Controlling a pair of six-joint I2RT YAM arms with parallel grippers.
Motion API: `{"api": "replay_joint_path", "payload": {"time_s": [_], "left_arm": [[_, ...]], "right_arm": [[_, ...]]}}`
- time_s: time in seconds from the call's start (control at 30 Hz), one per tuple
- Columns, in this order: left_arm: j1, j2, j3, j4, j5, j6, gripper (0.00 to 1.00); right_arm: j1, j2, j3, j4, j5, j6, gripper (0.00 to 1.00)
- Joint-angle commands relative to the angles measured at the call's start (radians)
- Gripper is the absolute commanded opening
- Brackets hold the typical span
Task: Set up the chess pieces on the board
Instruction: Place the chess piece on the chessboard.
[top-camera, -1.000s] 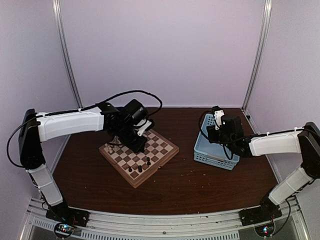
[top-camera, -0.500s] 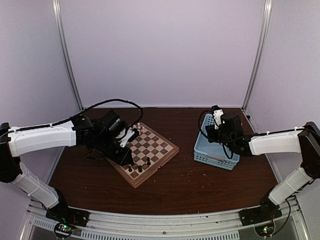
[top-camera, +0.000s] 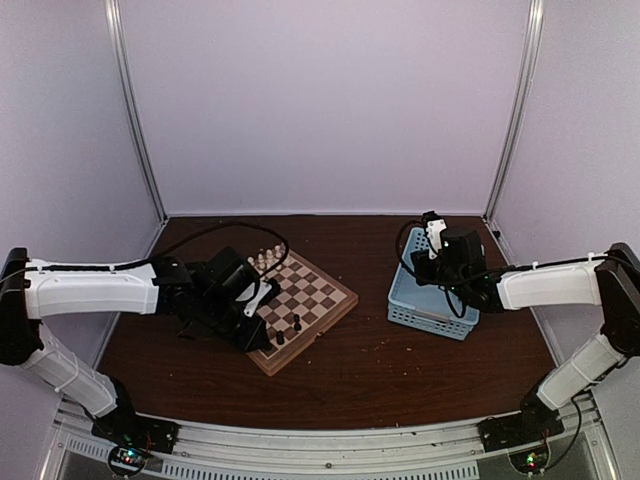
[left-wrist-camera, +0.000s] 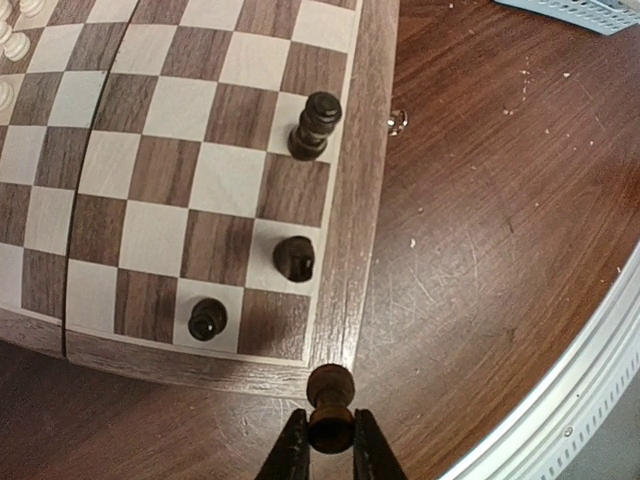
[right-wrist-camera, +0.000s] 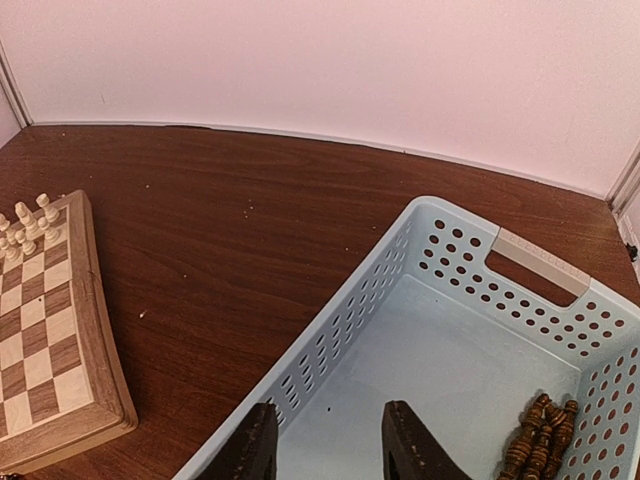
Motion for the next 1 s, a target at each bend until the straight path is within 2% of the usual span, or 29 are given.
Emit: {"api": "replay_joint_path", "payload": {"time_s": [0.0,0.2,0.8,0.97], "left_arm": [[-0.009,0.028,-0.017,0.074,-0.084,-0.035,0.15],[-0.009,0.039,-0.021,0.073,-0.127,-0.044,0.15],[-0.008,0.145,0.007,0.104,-0.111,-0.032,0.16],[-0.008,0.158,0.017,0.094,-0.108,-0.030,0.21]], "right_arm": [[0.004,0.002,0.022,-0.012,0.021,0.008,0.38],[0.004,0.004,0.022,-0.012,0.027,0.010,0.38],[0.004,0.006,0.025,-0.018,0.043,0.007,0.38],[0.004,0.008,0.028,-0.023,0.043,0.007,0.38]]}}
